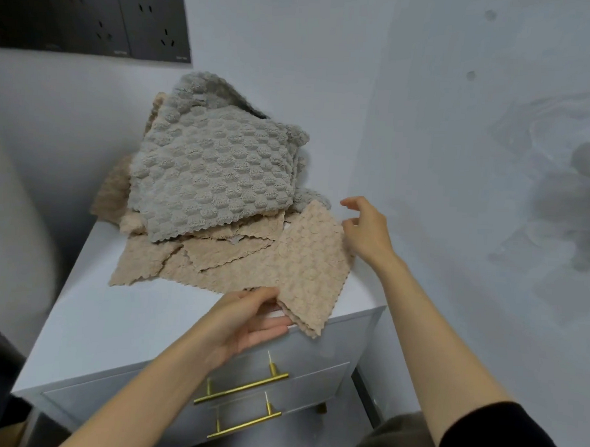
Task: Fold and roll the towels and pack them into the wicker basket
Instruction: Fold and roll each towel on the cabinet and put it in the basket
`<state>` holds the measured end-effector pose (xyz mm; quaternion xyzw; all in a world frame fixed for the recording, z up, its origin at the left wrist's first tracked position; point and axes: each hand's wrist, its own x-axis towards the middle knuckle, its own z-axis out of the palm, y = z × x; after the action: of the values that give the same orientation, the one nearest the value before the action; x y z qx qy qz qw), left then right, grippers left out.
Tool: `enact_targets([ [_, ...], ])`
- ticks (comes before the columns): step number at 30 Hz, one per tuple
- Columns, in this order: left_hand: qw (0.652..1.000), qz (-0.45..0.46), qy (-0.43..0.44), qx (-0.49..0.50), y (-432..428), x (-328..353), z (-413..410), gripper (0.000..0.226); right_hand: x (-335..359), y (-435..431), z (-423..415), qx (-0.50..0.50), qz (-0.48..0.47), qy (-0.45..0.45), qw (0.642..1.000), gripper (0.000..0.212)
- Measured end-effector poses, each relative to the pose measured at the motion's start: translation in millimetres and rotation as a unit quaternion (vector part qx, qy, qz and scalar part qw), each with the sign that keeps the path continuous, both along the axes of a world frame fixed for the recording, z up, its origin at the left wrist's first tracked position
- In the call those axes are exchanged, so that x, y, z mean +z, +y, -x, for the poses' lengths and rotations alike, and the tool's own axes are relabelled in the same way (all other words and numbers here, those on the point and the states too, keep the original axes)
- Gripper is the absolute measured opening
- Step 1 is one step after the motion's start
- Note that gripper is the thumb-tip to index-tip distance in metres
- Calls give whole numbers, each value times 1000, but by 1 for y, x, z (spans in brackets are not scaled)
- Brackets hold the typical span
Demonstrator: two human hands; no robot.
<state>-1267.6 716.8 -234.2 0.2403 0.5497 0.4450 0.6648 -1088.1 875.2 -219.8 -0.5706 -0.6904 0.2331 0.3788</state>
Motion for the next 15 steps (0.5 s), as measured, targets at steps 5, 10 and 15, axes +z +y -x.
enact_targets([
  [5, 983, -55, 175, 5, -5, 7, 14, 18, 13, -32, -3, 54, -3, -45, 998, 26],
  [10, 939, -138, 315, 4, -6, 10, 39, 13, 15, -82, 0, 158, 31, -102, 982, 13],
  [15, 902, -208, 366, -94, -3, 1, 60, 38, 0, -120, 5, 257, 67, -210, 941, 25],
])
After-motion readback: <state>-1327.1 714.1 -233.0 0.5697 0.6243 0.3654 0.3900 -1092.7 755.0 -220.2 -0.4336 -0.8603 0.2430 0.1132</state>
